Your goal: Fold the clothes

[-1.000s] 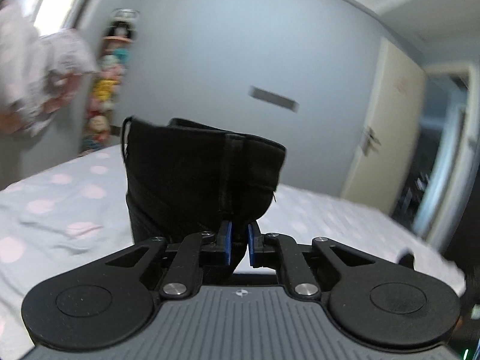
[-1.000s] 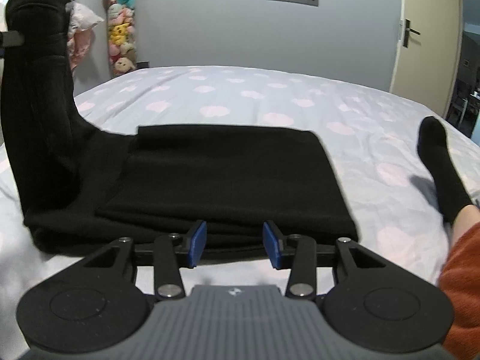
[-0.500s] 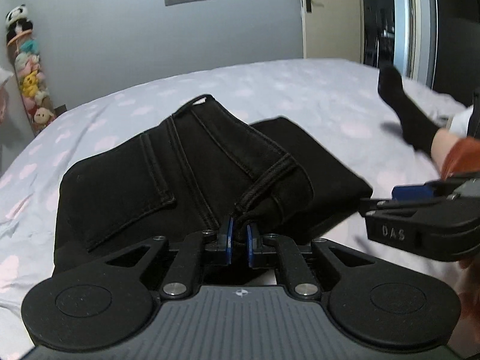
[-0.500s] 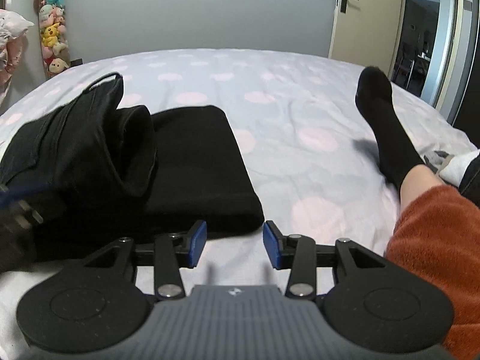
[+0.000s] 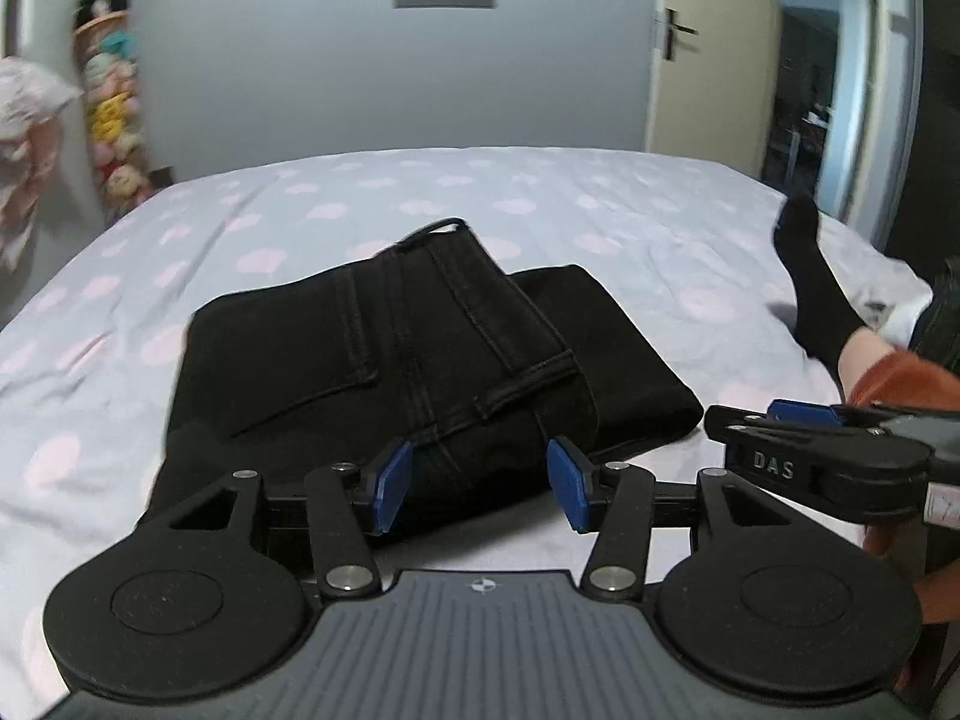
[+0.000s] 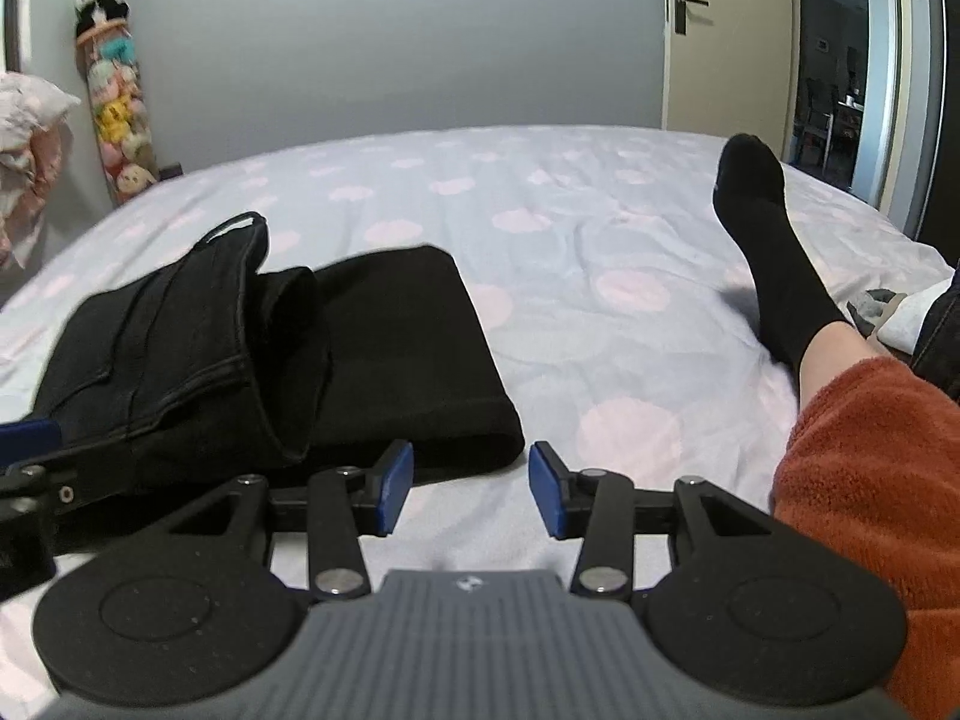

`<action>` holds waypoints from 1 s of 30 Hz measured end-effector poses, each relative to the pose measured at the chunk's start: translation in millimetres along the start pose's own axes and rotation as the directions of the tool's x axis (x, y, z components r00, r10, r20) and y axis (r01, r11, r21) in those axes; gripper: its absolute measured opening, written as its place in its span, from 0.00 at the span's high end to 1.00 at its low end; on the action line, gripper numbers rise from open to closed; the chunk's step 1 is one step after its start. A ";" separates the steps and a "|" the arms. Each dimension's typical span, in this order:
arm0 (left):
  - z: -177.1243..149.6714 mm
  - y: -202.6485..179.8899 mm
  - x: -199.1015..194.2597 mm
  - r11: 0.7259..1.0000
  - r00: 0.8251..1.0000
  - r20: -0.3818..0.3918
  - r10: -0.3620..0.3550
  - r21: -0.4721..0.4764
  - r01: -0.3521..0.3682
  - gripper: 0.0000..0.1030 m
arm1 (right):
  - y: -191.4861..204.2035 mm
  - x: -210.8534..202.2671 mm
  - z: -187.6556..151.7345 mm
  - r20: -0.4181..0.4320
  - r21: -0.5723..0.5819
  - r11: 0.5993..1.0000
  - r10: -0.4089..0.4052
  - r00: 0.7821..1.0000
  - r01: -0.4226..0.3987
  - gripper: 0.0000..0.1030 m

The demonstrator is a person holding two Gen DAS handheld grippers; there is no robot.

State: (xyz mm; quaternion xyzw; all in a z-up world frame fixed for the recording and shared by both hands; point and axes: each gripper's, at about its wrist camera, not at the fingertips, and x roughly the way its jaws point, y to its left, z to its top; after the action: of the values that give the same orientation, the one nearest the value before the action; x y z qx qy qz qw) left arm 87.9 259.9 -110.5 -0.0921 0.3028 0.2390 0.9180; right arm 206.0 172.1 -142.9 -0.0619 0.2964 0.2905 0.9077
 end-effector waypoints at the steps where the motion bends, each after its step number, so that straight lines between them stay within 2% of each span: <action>1: -3.1 -0.3 -7.7 1.000 1.000 -0.006 0.003 -0.016 -0.003 0.43 | -2.1 -5.6 -1.1 0.015 -0.005 1.000 0.012 1.000 -0.012 0.54; 5: -15.4 -1.6 -38.4 0.997 1.000 -0.028 0.014 -0.081 -0.016 0.43 | -10.7 -34.2 -14.5 0.073 -0.055 0.995 0.090 0.993 -0.086 0.51; 8: -24.6 -2.6 -61.5 0.991 0.999 -0.046 0.021 -0.130 -0.027 0.43 | -12.4 -46.9 -24.8 0.086 -0.105 0.987 0.134 0.987 -0.125 0.51; 13: -37.9 -2.6 -86.7 0.973 0.985 -0.104 0.138 -0.174 -0.154 0.43 | -15.1 -67.4 -41.9 0.101 -0.189 0.964 0.207 0.973 -0.186 0.51; 16: -37.9 1.6 -99.3 0.961 0.977 -0.138 0.164 -0.203 -0.190 0.43 | -23.3 -72.9 -38.9 0.104 -0.169 0.960 0.243 0.965 -0.223 0.51; 19: -34.1 0.5 -115.3 0.962 0.971 -0.138 0.197 -0.163 -0.218 0.43 | -33.4 -77.1 -33.5 0.111 -0.134 0.963 0.249 0.962 -0.234 0.51; 22: -30.8 -1.5 -128.7 0.965 0.969 -0.121 0.217 -0.121 -0.231 0.43 | -49.3 -84.4 -25.0 0.148 -0.034 0.967 0.255 0.955 -0.253 0.48; 25: -26.6 -0.1 -138.8 0.966 0.973 -0.093 0.209 -0.134 -0.220 0.43 | -62.8 -88.0 -18.5 0.181 0.063 0.965 0.239 0.954 -0.253 0.46; 27: -20.9 -2.2 -145.1 0.971 0.980 -0.061 0.191 -0.137 -0.197 0.43 | -66.6 -89.1 -17.0 0.193 0.083 0.966 0.225 0.955 -0.244 0.46; 30: -11.8 -9.6 -157.3 0.981 0.991 0.006 0.135 -0.143 -0.133 0.43 | -71.8 -90.8 -15.0 0.210 0.107 0.967 0.204 0.956 -0.229 0.46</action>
State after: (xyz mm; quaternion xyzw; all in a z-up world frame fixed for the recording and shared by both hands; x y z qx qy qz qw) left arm -23.9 187.6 -25.3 -0.1349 0.2835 0.3221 0.8931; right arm 179.4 64.1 -107.3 0.0596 0.2285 0.3729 0.8973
